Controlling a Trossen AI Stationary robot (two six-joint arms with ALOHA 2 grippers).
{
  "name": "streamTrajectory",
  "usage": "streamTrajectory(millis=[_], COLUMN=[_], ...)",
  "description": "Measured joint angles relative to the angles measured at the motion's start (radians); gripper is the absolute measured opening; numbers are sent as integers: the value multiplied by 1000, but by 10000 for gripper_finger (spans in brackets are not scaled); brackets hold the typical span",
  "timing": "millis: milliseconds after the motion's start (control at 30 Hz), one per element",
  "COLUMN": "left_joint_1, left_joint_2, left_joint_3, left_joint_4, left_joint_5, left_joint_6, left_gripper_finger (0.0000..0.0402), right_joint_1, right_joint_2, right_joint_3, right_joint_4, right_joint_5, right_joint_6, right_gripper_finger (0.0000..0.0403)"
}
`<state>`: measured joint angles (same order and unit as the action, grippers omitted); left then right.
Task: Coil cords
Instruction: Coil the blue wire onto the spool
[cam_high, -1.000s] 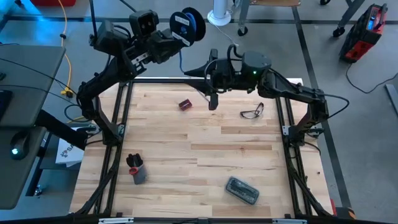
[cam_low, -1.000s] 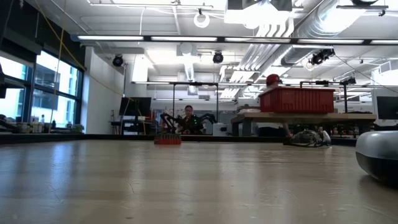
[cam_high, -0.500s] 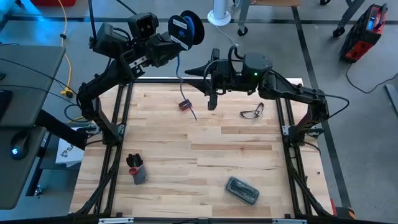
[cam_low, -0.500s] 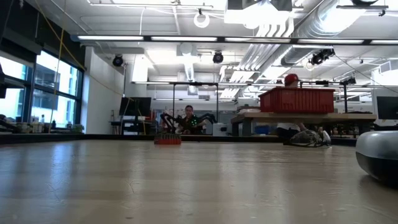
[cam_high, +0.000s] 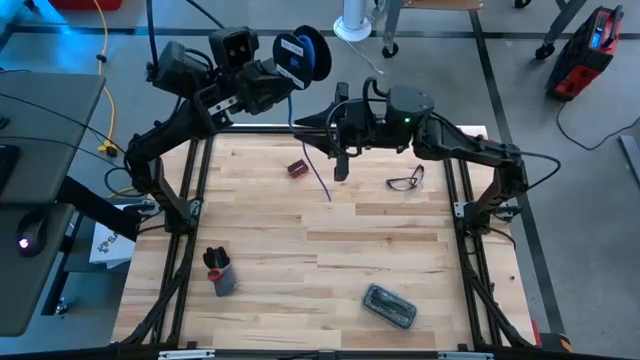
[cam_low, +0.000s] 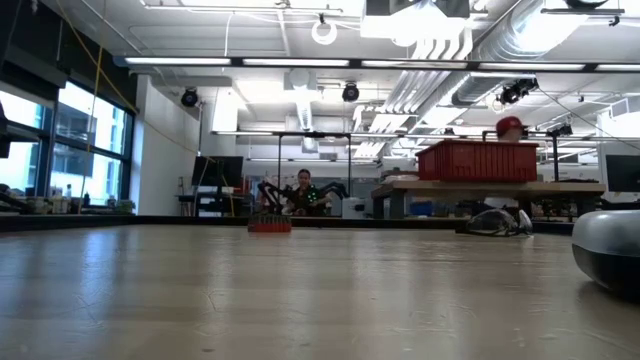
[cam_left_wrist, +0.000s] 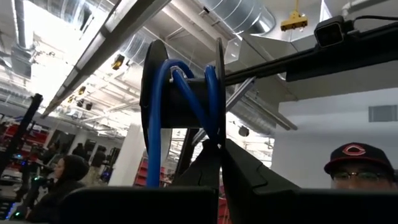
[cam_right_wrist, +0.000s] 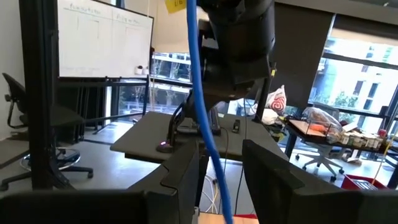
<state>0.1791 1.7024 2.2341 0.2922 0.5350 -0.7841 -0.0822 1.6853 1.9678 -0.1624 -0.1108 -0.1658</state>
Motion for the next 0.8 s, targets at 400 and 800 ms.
streamTrajectory(millis=[400, 800], left_joint_1=[-3, 34], left_joint_2=[2, -15], left_joint_3=[0, 0], left_joint_4=[-2, -18], left_joint_5=[2, 5], left_joint_6=[-8, 67], left_gripper_finger=[0, 0], right_joint_1=[7, 36], right_joint_2=[10, -39], right_joint_3=[0, 0], right_joint_4=[-12, -95], right_joint_5=[-18, -14], right_joint_6=[2, 30], right_gripper_finger=[96, 4])
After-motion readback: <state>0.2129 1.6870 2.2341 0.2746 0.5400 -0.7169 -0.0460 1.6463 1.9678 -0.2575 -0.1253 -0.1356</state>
